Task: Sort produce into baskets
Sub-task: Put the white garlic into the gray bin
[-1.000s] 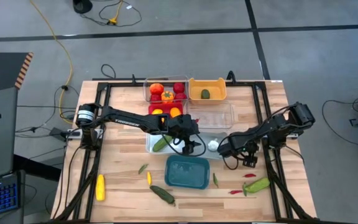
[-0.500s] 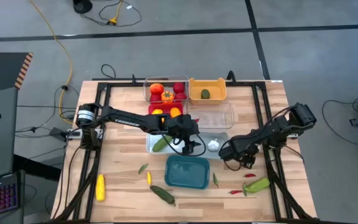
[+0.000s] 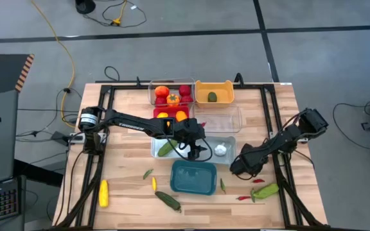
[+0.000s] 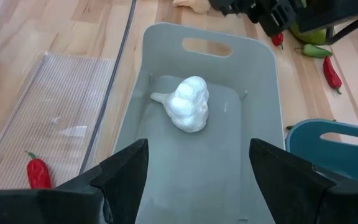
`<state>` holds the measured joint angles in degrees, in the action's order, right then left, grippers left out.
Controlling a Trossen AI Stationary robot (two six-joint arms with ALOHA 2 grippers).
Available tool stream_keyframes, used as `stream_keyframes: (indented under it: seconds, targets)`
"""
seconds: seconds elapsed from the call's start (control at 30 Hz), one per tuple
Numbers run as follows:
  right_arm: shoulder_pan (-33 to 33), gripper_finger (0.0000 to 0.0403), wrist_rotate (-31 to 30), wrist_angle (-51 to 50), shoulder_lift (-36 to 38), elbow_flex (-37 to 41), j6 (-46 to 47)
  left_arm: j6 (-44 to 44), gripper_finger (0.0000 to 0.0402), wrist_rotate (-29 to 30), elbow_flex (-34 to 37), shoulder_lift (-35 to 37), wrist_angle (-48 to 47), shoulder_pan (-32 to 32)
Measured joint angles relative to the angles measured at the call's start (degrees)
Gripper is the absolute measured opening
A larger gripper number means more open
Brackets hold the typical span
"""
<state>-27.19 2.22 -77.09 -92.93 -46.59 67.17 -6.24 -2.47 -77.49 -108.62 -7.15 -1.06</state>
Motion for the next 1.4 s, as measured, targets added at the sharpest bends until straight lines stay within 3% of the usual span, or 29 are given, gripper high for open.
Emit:
stream_keyframes:
  seconds: [0.47,0.73,0.97,1.4]
  targets:
    - [-8.5,0.0317,-6.7,1.1,-0.1,0.4,29.6,0.0,0.0265,-0.1,0.0,0.0,0.1,0.0]
    - [-11.2,0.0317,-7.1,1.6,-0.1,4.3,45.5,1.1,0.0265,-0.2,0.0,0.0,0.1,0.0]
    - [-11.8,0.0317,-11.8,1.2,-0.1,4.4,51.4,1.1,0.0265,-0.2,0.0,0.0,0.1,0.0]
    - [-11.8,0.0317,-12.4,1.3,-0.2,4.4,52.0,1.1,0.0265,-0.2,0.0,0.0,0.1,0.0]
